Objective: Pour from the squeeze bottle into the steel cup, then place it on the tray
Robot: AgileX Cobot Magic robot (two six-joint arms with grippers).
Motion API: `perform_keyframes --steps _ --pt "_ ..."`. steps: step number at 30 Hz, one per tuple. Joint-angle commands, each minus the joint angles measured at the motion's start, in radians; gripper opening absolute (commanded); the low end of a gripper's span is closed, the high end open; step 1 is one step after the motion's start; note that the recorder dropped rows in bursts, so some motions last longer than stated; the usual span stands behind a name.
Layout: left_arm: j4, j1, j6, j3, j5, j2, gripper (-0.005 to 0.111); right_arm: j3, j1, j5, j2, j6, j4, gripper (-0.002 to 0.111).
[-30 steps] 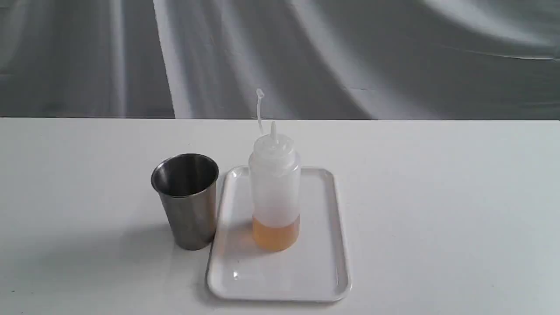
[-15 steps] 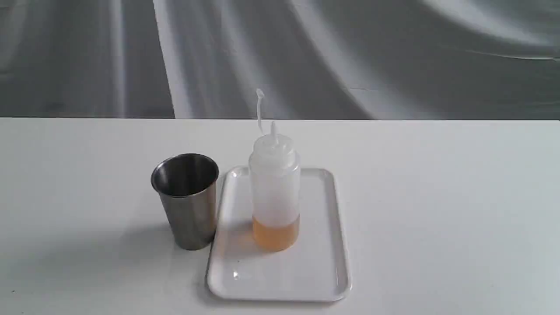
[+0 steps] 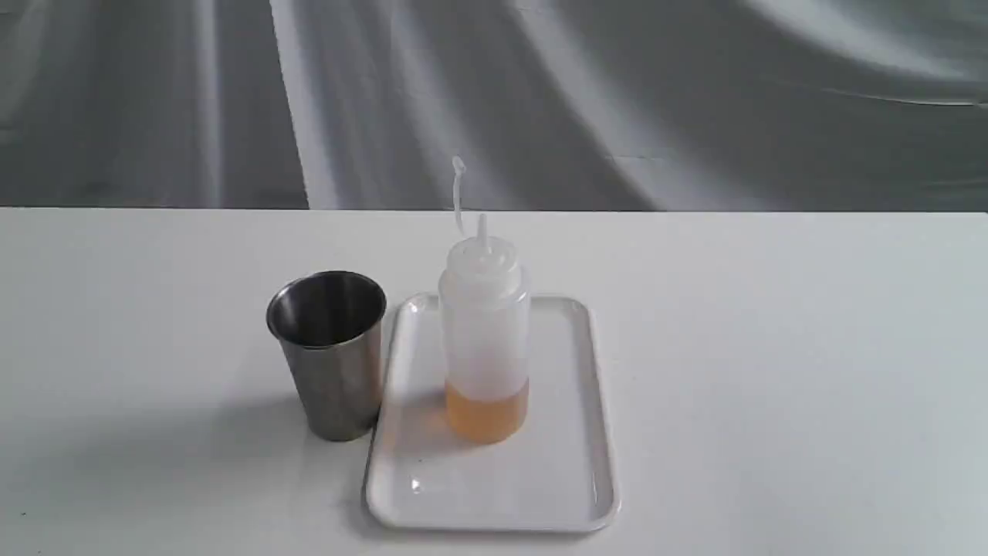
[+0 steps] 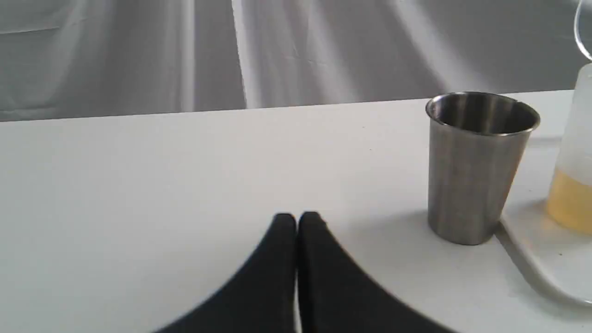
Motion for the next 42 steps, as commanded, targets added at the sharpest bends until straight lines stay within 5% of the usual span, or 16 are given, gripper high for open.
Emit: perform_keyframes --steps 1,24,42 --pt "0.001 -0.005 -0.005 0.004 -0.008 -0.003 0.000 0.004 -0.018 0.032 -0.005 0.006 0.012 0.000" --pt "0.001 -0.005 -0.004 0.004 -0.008 -0.003 0.000 0.192 -0.018 -0.079 -0.005 -0.048 0.080 0.000" --pt "0.001 -0.005 -0.002 0.004 -0.008 -0.003 0.000 0.192 -0.018 0.164 -0.005 -0.082 0.010 0.000"
